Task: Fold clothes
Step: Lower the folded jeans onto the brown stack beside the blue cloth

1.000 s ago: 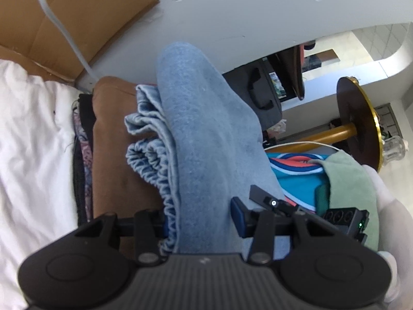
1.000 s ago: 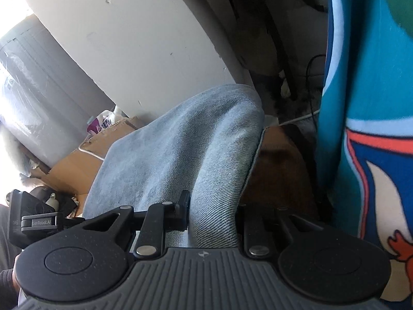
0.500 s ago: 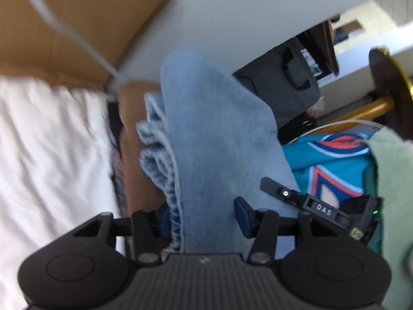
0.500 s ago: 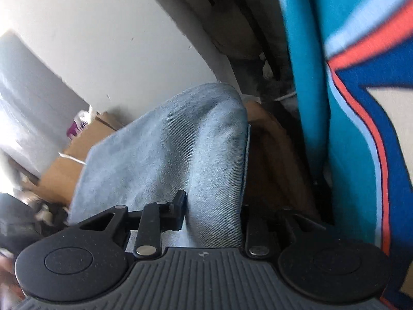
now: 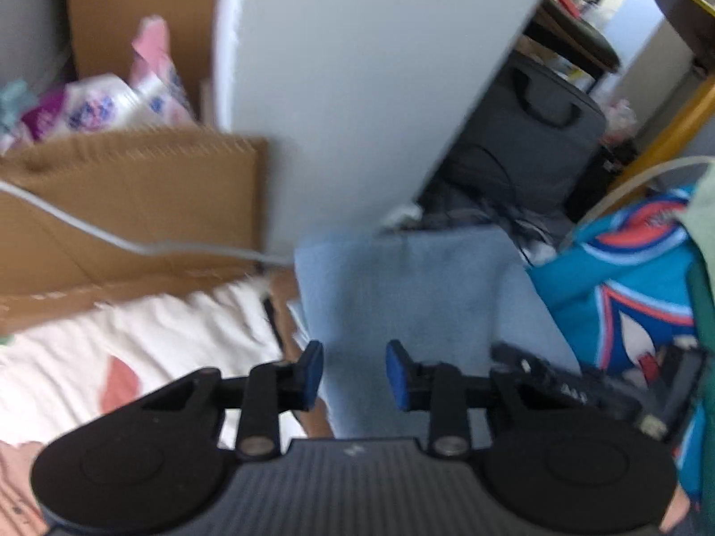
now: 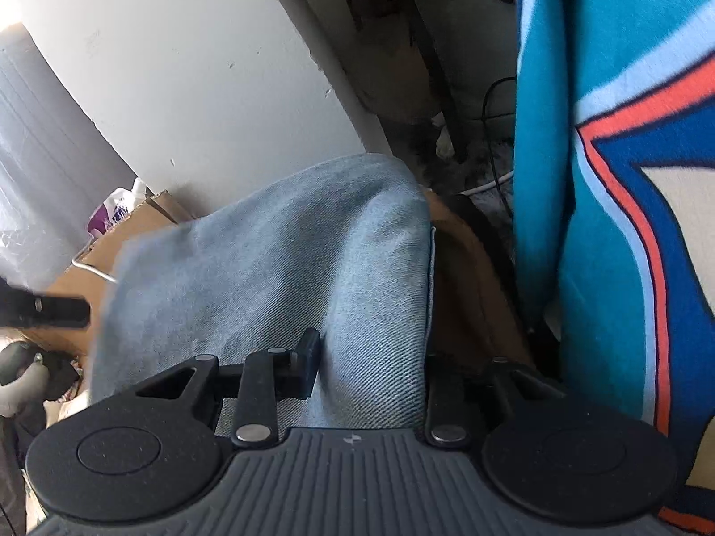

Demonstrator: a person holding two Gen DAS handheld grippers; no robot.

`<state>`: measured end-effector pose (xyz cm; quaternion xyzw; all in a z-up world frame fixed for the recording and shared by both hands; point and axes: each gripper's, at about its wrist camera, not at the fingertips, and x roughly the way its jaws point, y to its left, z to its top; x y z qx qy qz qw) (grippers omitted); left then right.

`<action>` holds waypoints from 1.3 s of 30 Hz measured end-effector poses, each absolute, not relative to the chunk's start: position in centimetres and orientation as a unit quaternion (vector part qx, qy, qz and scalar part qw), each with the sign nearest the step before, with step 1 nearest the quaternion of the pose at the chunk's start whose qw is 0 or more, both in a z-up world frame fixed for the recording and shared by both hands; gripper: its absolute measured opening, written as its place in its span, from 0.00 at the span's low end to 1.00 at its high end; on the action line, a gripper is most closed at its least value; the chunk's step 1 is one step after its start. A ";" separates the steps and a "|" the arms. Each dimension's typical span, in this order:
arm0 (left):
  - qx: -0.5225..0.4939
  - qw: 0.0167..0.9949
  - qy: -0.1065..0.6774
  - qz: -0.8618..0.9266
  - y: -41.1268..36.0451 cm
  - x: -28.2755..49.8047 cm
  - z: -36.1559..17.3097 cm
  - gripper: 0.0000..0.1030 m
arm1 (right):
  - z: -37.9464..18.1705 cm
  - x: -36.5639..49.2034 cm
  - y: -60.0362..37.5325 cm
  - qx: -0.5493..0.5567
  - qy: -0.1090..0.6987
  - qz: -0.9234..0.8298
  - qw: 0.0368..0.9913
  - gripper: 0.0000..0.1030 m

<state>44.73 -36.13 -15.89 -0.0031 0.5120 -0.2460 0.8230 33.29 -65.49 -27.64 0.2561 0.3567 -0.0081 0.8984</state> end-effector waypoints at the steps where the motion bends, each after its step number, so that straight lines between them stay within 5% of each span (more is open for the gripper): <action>1: -0.007 0.822 0.513 -0.246 -36.1 45.0 -15.8 0.31 | -27.6 33.2 -65.4 0.254 0.356 -0.008 0.899 0.32; 11: 0.018 0.776 0.568 -0.273 -40.7 45.9 -19.5 0.31 | -27.0 33.6 -64.9 0.227 0.366 -0.008 0.903 0.33; 17: 0.017 0.771 0.585 -0.250 -40.3 47.5 -22.0 0.29 | -25.7 33.6 -65.1 0.215 0.373 -0.029 0.902 0.49; 32: 0.052 0.782 0.569 -0.250 -40.6 47.0 -23.2 0.29 | -21.2 27.3 -61.7 0.155 0.274 -0.016 0.949 0.49; 35: 0.053 0.783 0.567 -0.249 -40.6 47.1 -23.5 0.29 | -23.4 27.2 -61.2 0.153 0.301 -0.015 0.941 0.46; 39: 0.052 0.785 0.565 -0.250 -40.4 47.1 -23.8 0.30 | -25.7 26.0 -61.6 0.150 0.320 -0.041 0.934 0.25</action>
